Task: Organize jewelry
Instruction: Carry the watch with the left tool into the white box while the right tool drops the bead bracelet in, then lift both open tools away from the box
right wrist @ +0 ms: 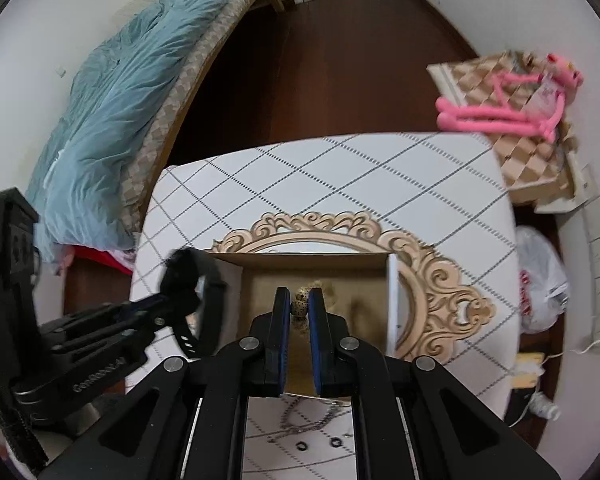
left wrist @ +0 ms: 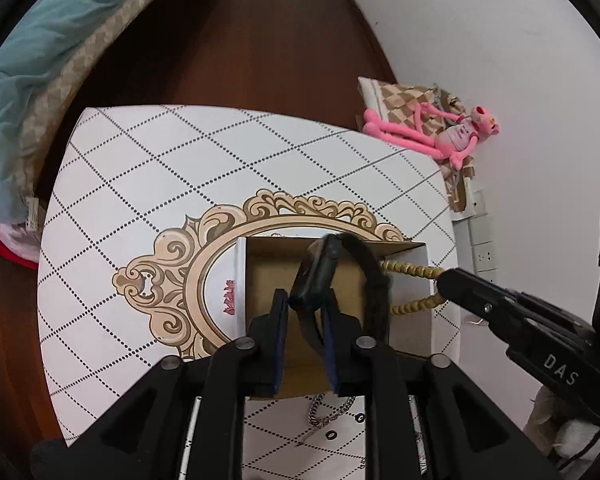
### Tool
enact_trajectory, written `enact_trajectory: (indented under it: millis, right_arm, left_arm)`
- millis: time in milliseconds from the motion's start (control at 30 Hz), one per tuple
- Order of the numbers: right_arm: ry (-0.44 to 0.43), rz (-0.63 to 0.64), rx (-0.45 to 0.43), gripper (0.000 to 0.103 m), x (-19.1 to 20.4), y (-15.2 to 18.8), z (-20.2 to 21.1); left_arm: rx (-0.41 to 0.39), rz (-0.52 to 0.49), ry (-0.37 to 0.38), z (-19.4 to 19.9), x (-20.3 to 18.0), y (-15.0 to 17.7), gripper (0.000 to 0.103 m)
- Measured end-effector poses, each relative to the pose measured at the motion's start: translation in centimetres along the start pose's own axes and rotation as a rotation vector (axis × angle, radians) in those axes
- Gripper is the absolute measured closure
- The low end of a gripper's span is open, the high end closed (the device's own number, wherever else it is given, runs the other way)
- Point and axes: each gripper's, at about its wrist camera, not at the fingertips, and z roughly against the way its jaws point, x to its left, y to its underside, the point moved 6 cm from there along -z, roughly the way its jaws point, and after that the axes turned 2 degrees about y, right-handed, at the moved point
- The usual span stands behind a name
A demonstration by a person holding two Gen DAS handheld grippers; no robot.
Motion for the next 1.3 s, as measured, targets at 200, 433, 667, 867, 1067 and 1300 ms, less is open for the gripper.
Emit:
enact_trajectory:
  millis: [200, 433, 667, 867, 1067, 1300]
  right_arm:
    - [-0.013, -0.058, 0.081, 0.062, -1.7, 0.4, -1.6]
    - [0.175, 0.005, 0.039, 0.029, -3.2, 1.9, -0.8]
    - [0.347, 0.065, 0.012, 0.004, -3.3, 4.7, -1.6]
    - [0.358, 0.064, 0.002, 0.003, -3.3, 6.0, -2.1]
    - [0.351, 0.062, -0.026, 0.003, -2.7, 6.5, -1.0]
    - [0.359, 0.081, -0.112, 0.003, -1.1, 7.1, 2.7]
  left_arm:
    - [-0.044, -0.014, -0.067, 1.0, 0.7, -0.4, 0.021]
    - [-0.125, -0.049, -0.245, 1.9, 2.7, 0.9, 0.002]
    - [-0.19, -0.076, -0.354, 1.8, 3.3, 2.9, 0.0]
    - [-0.185, -0.075, -0.369, 1.7, 3.2, 4.0, 0.0]
    - [-0.202, -0.065, -0.378, 2.8, 2.8, 4.9, 0.0]
    - [-0.253, -0.045, -0.401, 6.2, 2.2, 6.0, 0.0]
